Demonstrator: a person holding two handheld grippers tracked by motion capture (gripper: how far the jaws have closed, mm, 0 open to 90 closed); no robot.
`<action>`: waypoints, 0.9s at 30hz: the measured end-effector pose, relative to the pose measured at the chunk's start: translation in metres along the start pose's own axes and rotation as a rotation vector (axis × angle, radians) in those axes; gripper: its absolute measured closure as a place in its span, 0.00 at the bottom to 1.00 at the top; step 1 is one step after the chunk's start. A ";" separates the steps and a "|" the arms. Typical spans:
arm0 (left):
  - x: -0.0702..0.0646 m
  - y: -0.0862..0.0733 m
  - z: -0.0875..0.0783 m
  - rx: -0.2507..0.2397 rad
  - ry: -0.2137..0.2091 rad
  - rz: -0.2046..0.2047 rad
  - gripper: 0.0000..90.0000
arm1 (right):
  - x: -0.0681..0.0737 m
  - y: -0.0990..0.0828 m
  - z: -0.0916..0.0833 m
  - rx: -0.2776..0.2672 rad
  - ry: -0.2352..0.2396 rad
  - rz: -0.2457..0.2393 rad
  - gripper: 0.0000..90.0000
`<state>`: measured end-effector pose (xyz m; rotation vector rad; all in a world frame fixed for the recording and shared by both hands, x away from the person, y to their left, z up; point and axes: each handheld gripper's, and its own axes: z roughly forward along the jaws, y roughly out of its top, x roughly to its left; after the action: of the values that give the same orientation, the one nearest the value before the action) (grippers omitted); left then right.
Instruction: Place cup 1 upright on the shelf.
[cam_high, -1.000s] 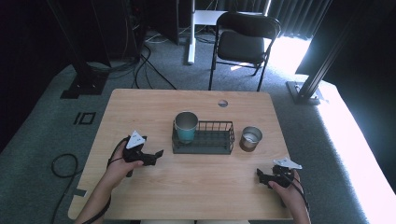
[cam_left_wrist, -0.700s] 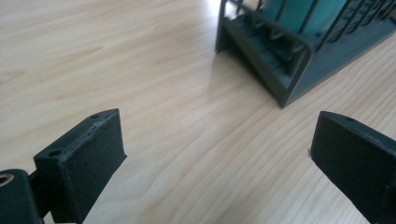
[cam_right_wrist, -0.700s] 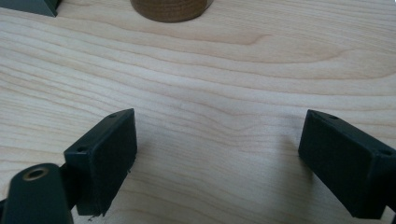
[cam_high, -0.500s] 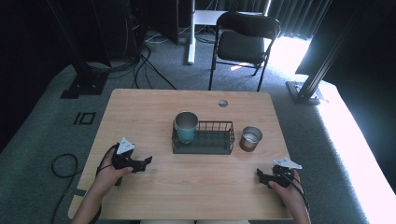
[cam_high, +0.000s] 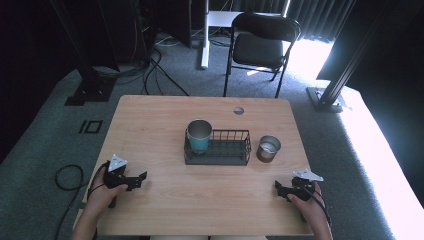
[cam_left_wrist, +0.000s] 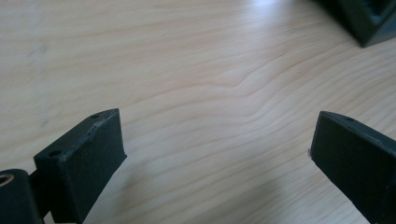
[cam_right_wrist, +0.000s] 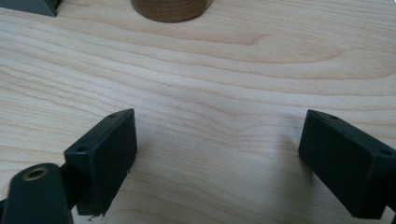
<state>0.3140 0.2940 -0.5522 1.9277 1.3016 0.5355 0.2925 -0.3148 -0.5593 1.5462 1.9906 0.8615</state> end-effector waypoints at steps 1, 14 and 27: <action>0.002 -0.002 -0.001 0.005 0.021 -0.005 0.04 | 0.000 0.000 0.000 0.000 0.000 0.000 0.12; 0.011 -0.011 -0.008 0.116 0.155 -0.053 0.04 | 0.000 0.000 0.000 0.000 0.000 0.000 0.12; 0.009 -0.012 -0.008 0.106 0.153 -0.052 0.03 | 0.000 0.000 0.000 0.001 0.000 -0.001 0.12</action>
<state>0.3048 0.3074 -0.5574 1.9646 1.4994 0.6090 0.2925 -0.3148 -0.5593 1.5457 1.9914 0.8607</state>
